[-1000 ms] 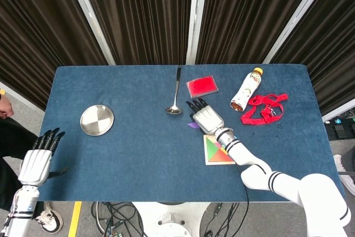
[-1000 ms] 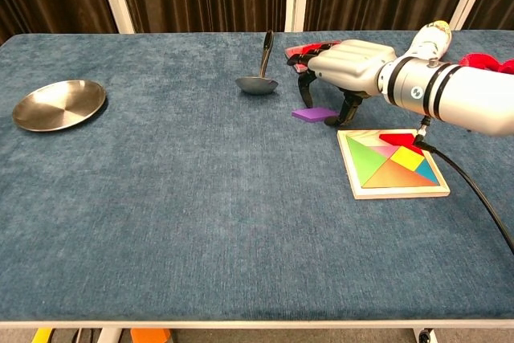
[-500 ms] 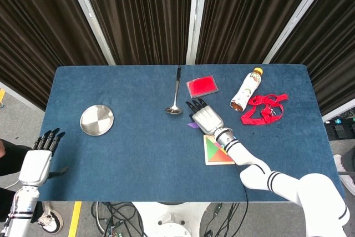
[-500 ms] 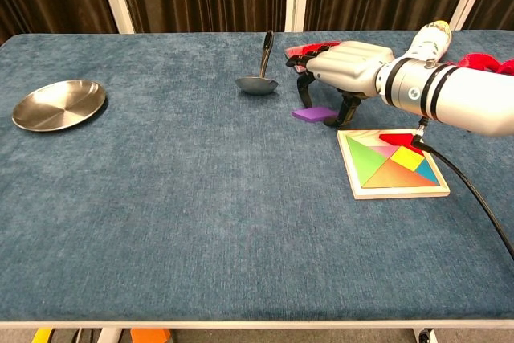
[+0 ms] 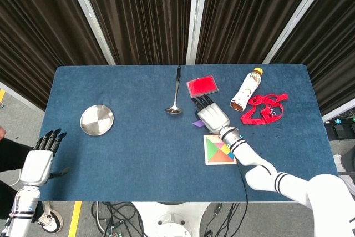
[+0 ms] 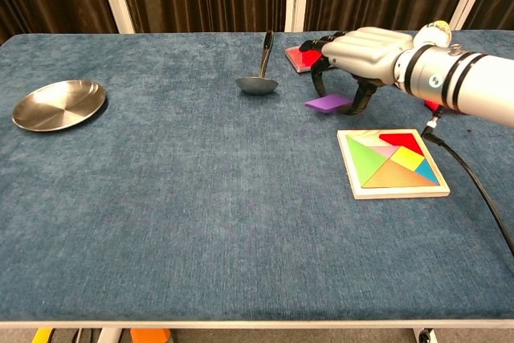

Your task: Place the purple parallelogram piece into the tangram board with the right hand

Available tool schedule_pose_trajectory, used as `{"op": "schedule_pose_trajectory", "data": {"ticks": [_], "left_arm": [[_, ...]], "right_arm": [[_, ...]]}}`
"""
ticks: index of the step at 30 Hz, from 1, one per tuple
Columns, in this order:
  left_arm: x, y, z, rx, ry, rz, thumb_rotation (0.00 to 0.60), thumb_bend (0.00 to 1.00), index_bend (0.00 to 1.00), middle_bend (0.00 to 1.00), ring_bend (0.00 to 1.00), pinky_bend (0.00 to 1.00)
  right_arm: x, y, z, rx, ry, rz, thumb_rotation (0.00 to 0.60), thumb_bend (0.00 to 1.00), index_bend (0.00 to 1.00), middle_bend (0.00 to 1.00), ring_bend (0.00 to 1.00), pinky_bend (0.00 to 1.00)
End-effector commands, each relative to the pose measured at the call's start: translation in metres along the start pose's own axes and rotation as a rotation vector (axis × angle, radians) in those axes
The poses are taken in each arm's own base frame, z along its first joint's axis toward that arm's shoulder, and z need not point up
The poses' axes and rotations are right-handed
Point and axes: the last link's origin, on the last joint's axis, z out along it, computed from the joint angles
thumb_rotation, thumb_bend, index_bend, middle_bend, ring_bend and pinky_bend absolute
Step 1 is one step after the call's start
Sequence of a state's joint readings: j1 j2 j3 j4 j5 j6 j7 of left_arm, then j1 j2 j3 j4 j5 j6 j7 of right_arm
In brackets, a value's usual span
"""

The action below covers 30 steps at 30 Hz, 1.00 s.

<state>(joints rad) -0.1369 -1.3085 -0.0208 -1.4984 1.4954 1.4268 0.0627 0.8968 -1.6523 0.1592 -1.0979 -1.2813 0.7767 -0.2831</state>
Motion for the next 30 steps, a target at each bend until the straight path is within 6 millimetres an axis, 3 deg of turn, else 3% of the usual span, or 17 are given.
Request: {"op": "schedule_pose_trajectory", "data": {"ticks": [1,12,30], "left_arm": [[-0.001,0.0,0.0,-0.001,-0.002,-0.004,0.6,0.06,0.1,0.04,0.0,0.15],[-0.002,-0.003,0.0,-0.004,0.003,-0.025,0.6,0.06,0.1,0.04,0.0,0.15],[-0.005,-0.007,-0.002,-0.001,-0.001,-0.041,0.6,0.06,0.1,0.04,0.0,0.15]], "right_arm": [[0.005,0.011,-0.012,-0.037,-0.001,0.029,0.6,0.23,0.55,0.0,0.0,0.0],[0.019,0.029,-0.047,-0.194,-0.097,0.102,0.6,0.25,0.57,0.02,0.0,0.0],[0.016,0.003,-0.065,-0.331,-0.263,0.193,0.6,0.27,0.57,0.01,0.0,0.0]]}}
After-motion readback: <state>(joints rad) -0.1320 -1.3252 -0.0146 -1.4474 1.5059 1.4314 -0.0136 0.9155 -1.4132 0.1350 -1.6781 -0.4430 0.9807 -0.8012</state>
